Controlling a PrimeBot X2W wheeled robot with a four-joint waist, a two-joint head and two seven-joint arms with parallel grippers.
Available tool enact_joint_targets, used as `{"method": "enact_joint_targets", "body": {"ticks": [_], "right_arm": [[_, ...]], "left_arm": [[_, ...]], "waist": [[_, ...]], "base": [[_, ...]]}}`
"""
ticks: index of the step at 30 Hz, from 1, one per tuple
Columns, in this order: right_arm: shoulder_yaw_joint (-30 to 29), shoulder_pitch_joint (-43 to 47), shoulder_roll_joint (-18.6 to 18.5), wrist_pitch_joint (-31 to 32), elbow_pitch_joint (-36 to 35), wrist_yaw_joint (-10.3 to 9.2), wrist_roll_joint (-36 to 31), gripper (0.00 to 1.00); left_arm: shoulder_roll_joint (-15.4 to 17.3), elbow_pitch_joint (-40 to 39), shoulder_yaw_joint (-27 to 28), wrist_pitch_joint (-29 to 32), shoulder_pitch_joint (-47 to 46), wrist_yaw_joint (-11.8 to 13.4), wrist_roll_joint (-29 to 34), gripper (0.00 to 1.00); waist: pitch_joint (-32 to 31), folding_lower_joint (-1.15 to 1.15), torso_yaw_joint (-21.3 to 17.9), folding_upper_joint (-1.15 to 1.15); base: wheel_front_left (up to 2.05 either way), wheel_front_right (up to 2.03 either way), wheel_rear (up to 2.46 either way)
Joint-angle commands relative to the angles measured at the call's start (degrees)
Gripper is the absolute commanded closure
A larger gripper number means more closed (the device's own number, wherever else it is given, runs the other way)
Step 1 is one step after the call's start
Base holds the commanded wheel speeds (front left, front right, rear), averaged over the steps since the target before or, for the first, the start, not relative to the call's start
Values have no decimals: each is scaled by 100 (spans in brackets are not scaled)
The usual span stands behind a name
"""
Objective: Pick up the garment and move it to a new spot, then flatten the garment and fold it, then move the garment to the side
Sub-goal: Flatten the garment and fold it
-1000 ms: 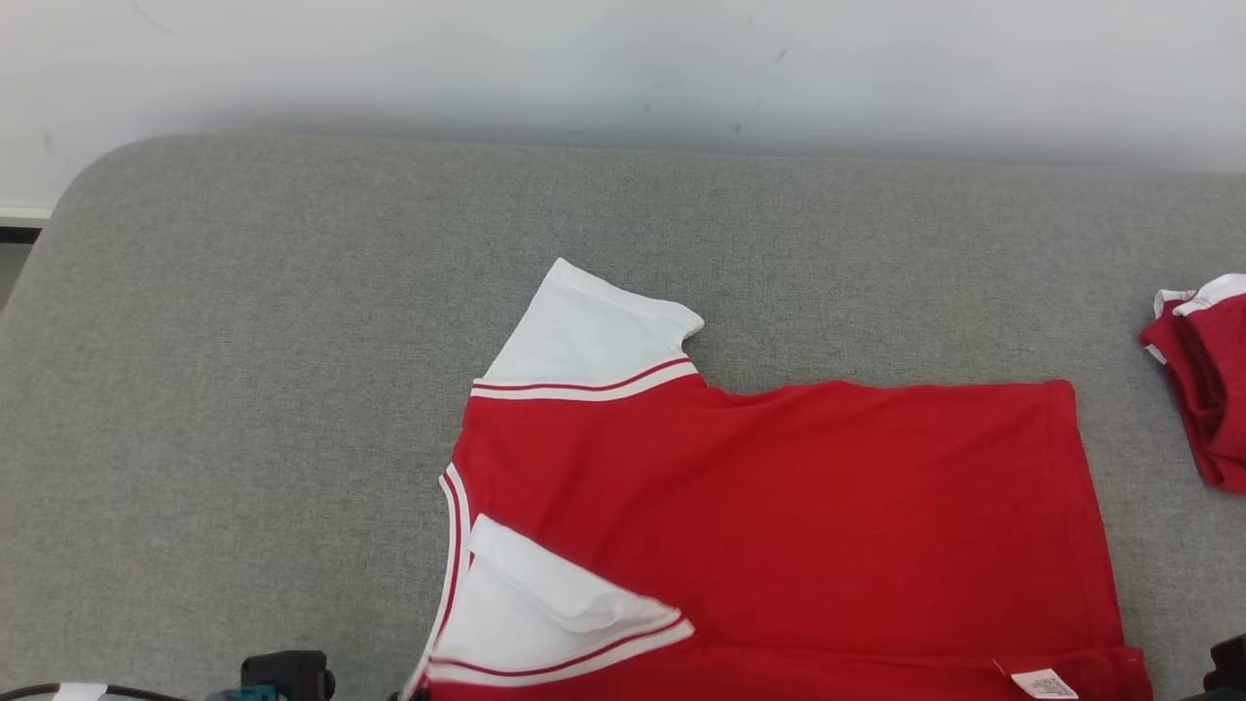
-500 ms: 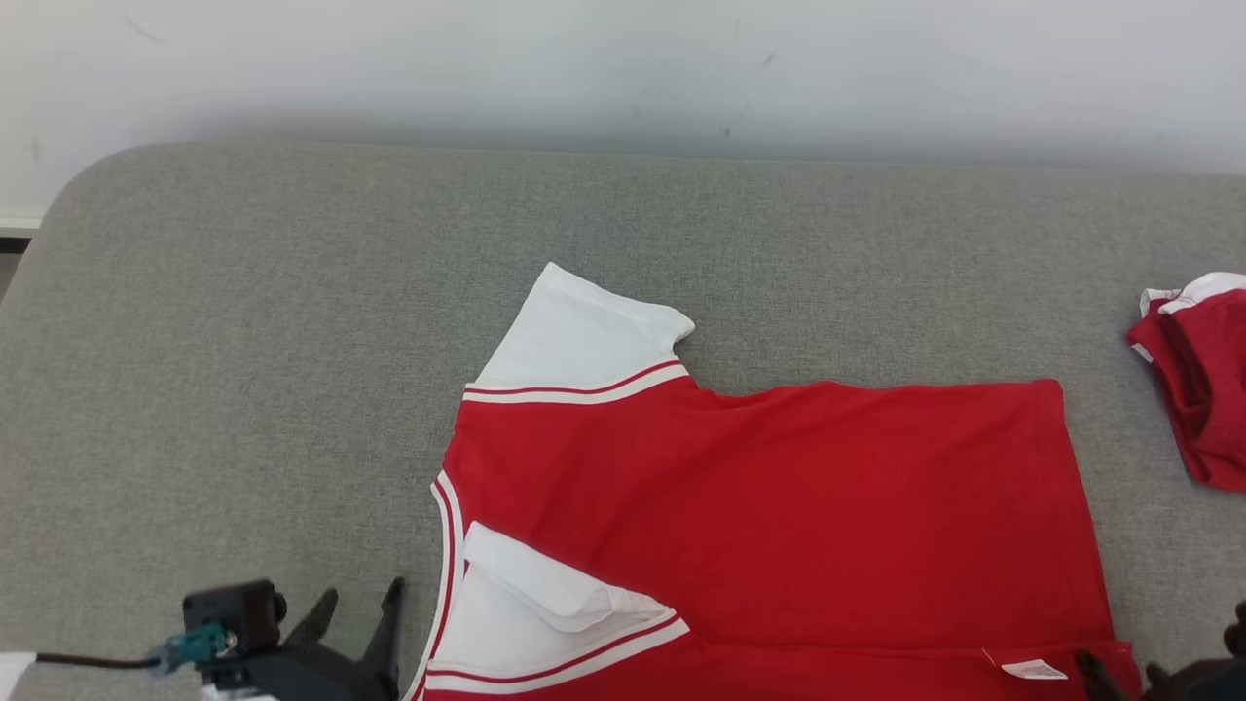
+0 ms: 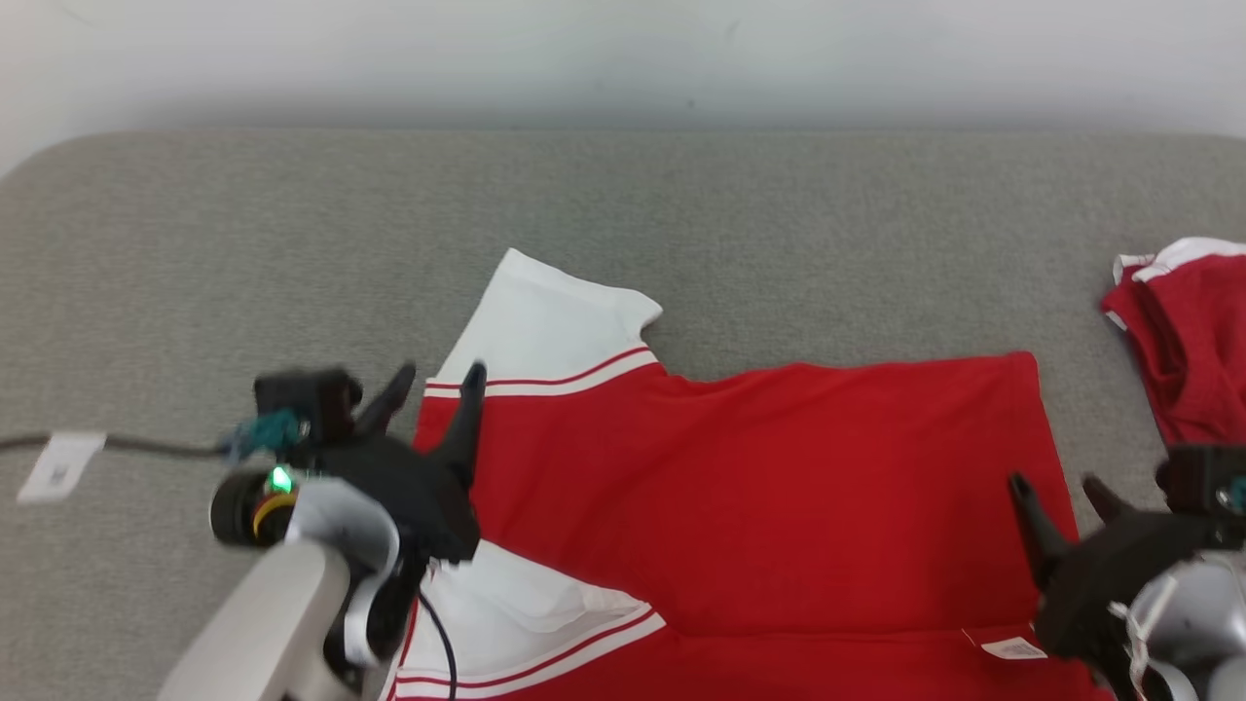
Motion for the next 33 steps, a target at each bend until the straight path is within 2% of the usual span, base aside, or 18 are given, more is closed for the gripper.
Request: {"method": "enact_joint_targets", "body": {"ticks": [1,5,11,18,24,33], "right_arm": [[115,-224,-2,-70,1,-10,-100,0],[413,-793,-3,-380,231,-10,-315,0],[800,-1533,-2,-1062,775,-11,-378,0],[1054,-1949,0,-1472,1128,-11,-394,0],[1119,-2081,0,-1619,1276,-11,-439,0],[1103,-1957,-1,-1571,1226,-11,-435,0]], "left_arm": [[-29,232,-51,-40,-302,-80,166,0],[-60,966,-207,23,-1076,-232,427,0],[88,1911,-353,130,-1992,-320,785,0],[244,2590,-422,263,-2544,-477,904,0],[281,3108,-314,288,-2888,-427,805,0],[363,3398,-311,855,-3091,-385,686,0]], "waist": [[212,0,-197,0],[502,0,-484,0],[973,0,-899,0],[1358,0,-1184,0],[1492,0,-1302,0],[1384,0,-1298,0]], "base": [[0,0,0],[0,0,0],[0,0,0],[0,0,0],[0,0,0],[0,0,0]]}}
